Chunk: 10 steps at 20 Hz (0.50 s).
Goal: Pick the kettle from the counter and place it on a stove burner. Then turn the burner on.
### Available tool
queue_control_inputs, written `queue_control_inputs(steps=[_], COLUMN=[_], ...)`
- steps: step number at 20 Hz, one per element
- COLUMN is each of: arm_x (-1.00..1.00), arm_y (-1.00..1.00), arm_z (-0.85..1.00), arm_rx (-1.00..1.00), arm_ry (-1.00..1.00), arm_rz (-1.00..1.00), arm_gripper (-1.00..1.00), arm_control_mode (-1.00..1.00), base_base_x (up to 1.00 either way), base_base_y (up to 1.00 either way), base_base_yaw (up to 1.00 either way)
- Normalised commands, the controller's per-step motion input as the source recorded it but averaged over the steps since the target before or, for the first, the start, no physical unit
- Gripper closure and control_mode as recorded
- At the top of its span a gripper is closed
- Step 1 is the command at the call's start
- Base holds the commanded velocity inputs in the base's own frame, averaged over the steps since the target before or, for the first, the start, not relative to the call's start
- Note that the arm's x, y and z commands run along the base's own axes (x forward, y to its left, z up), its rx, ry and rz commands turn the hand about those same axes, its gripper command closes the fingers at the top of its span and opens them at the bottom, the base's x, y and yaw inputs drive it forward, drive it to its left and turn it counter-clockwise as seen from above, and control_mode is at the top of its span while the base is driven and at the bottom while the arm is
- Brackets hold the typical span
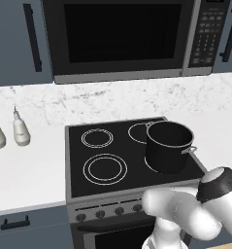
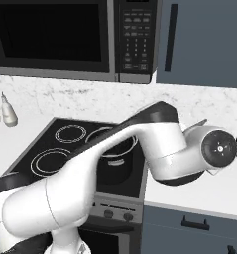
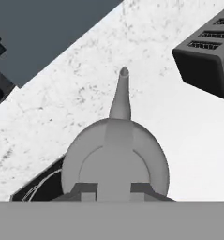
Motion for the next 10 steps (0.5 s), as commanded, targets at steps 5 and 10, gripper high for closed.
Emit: queue_control_inputs(steps=[5,10], arm_x=[-0.51,-0.35], arm_y=[0.99,1.0], arm_z=[0.73,0.44], arm_rx=[0.0,0.0], arm_ry=[-0.24,-0.27], arm_rz=[0.02,0.06], arm_gripper=[1.0,1.0], arm_control_mode=[-1.0,-1.0], base_base_x=[0.0,0.0], base_base_y=[0.0,0.0], base_base_yaw=[0.0,0.0])
